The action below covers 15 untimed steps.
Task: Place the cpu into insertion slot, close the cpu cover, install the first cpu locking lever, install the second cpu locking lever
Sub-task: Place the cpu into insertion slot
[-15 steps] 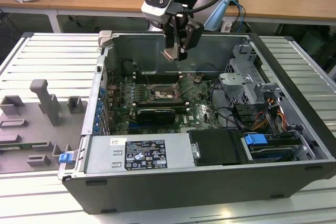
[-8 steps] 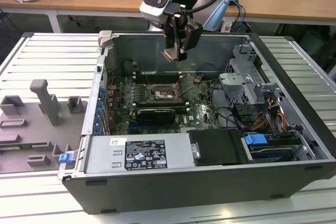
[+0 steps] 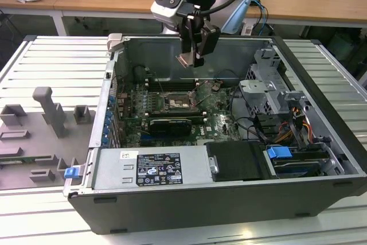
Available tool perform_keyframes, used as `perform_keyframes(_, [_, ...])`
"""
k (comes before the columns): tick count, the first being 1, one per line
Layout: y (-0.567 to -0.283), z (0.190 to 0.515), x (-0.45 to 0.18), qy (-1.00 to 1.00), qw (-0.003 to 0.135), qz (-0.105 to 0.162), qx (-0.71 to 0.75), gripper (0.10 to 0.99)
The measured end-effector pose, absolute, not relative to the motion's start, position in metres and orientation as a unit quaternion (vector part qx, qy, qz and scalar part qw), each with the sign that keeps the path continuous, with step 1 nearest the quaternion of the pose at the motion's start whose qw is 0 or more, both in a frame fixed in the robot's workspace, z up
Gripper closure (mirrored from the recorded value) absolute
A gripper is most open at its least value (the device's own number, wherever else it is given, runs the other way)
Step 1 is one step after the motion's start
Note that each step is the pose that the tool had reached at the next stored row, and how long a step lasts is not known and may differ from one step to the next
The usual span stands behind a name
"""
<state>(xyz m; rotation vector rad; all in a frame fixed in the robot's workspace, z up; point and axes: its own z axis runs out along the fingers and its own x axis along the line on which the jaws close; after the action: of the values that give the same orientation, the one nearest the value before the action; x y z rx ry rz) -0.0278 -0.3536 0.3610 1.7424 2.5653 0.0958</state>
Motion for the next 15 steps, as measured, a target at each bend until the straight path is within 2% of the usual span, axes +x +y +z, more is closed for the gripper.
perform_keyframes(15, [-0.3536, 0.3603, -0.0279, 0.803, 0.021, 0.030, 0.595, 0.549])
